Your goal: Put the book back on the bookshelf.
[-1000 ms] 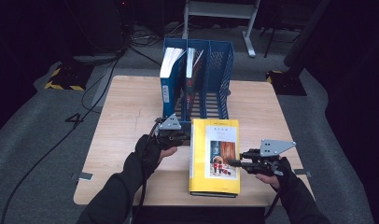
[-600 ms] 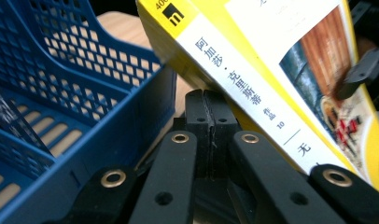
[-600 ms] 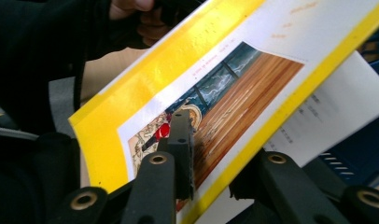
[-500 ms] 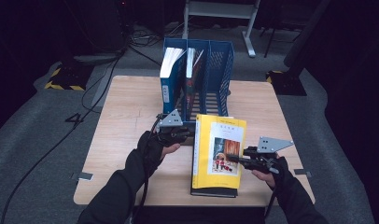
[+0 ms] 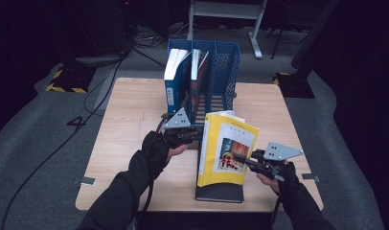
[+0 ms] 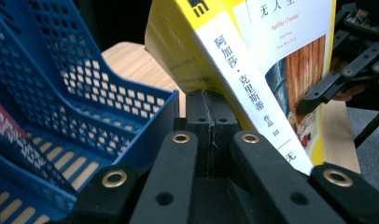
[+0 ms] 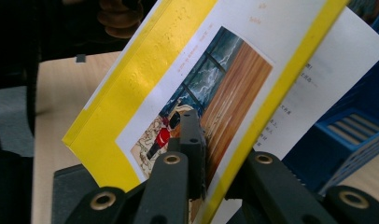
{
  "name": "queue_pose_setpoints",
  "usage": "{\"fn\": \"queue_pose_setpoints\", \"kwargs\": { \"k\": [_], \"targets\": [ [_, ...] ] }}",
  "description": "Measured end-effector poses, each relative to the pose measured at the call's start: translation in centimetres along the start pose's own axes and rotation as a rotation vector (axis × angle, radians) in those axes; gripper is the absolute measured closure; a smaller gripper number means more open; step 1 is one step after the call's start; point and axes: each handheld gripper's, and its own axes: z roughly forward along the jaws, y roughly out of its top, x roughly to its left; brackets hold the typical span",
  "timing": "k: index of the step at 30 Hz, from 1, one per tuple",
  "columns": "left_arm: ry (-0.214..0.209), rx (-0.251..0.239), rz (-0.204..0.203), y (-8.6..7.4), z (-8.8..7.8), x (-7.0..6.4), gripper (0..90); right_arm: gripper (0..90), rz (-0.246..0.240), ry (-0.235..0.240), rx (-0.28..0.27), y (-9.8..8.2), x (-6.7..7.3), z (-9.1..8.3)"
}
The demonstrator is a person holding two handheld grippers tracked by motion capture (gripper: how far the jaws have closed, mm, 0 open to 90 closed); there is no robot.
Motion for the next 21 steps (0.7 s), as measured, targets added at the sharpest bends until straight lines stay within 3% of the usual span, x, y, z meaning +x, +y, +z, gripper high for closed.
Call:
{"fn": "queue_pose_setpoints", "kwargs": {
  "k": [3, 7, 10, 16, 21],
  "targets": [
    [0.006, -0.005, 0.007, 0.1, -0.2, -0.5, 89.8, 84.3, -0.026, -0.033, -0.005, -0.1, 0.8, -0.4],
    [0.007, -0.011, 0.024, -0.2, -0.7, -1.5, 89.7, 85.0, -0.046, -0.047, -0.003, -0.2, 1.5, -0.6],
    [0.018, -0.025, 0.035, -0.5, -1.3, -2.2, 89.2, 85.2, -0.090, -0.053, 0.007, -0.1, 2.4, -0.8],
    [0.009, -0.053, 0.044, -0.6, -2.2, -3.5, 88.9, 87.4, -0.121, -0.067, 0.001, -0.1, 3.7, -1.2],
    [0.002, -0.064, 0.045, -0.9, -2.7, -4.0, 83.6, 88.1, -0.126, -0.055, -0.002, -0.2, 4.3, -1.5]
  ]
}}
